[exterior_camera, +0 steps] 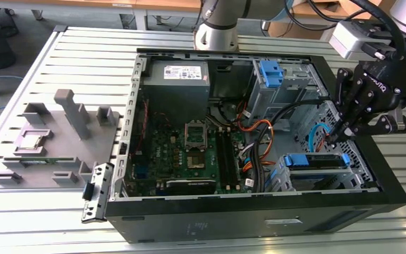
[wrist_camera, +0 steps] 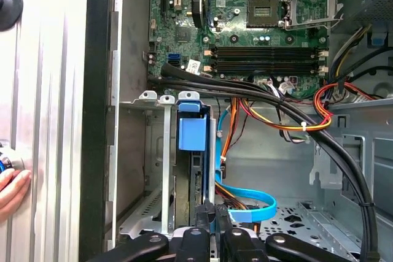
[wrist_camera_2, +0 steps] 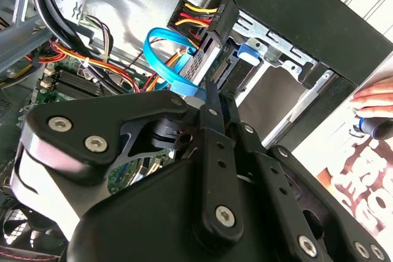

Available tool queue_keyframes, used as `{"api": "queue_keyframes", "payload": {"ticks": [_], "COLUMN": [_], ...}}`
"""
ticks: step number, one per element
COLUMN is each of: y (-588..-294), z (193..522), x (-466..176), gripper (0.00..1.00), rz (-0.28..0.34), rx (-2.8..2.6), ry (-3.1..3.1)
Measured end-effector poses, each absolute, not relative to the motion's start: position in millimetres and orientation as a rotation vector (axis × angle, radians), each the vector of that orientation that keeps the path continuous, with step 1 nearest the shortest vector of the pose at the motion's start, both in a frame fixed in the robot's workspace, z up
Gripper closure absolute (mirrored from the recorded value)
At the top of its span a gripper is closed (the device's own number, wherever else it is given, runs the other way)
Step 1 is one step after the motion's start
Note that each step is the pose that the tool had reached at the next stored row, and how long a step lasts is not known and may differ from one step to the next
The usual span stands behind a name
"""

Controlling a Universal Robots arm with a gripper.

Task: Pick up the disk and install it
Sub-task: 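Insert the first disk wire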

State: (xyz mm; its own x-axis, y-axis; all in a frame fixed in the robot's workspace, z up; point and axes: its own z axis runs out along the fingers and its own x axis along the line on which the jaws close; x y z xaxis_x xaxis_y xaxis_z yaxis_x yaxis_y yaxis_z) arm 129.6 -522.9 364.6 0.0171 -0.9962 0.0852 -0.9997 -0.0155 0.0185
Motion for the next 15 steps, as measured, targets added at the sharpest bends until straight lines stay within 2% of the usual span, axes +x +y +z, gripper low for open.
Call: {"api": "queue_keyframes", "payload": {"ticks": [15], "y": [-523.5], "z": [360.9], "x": [124.6], "gripper": [0.84], "rz": [0.09], "rx": [2.201], "ry": [-2.151]}}
